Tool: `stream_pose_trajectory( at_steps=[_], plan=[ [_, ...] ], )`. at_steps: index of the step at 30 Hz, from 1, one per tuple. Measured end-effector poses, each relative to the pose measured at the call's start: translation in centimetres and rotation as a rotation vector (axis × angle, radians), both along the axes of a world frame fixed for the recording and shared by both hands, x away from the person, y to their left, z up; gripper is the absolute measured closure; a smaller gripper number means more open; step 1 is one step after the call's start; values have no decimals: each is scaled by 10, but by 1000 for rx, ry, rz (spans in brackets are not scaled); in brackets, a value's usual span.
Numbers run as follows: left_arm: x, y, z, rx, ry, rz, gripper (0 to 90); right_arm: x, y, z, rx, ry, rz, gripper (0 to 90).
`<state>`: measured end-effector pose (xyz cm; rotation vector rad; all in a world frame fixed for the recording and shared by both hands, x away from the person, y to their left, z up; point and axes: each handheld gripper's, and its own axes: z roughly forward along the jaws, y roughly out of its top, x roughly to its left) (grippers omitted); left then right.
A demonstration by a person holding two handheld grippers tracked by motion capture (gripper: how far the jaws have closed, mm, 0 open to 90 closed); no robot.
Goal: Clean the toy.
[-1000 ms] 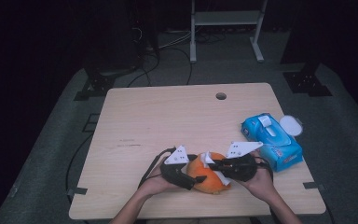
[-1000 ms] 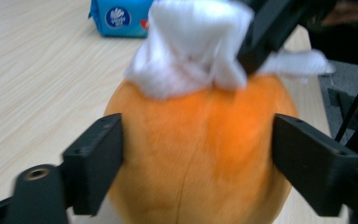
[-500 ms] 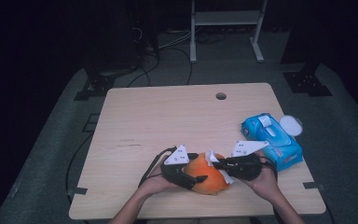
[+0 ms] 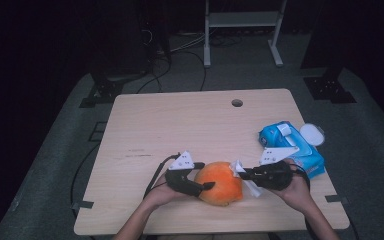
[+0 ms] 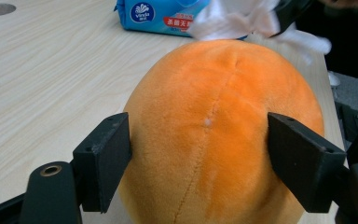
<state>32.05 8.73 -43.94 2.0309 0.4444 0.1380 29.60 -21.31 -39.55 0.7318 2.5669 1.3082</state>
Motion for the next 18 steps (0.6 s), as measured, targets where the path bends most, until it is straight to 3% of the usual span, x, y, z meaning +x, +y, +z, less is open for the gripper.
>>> stream_pose_trajectory(
  at_steps=[6,11,18],
  plan=[
    [2,-1,-1,-6,13,4,205,-6,-9,13,-35,26,73,832],
    [-1,-7,-2,-4,3,-12,196,-6,3,9,-80,37,108,829],
    [-6,-12,0,8,-22,-26,193,-5,28,11,-81,-38,87,796]
  ],
)
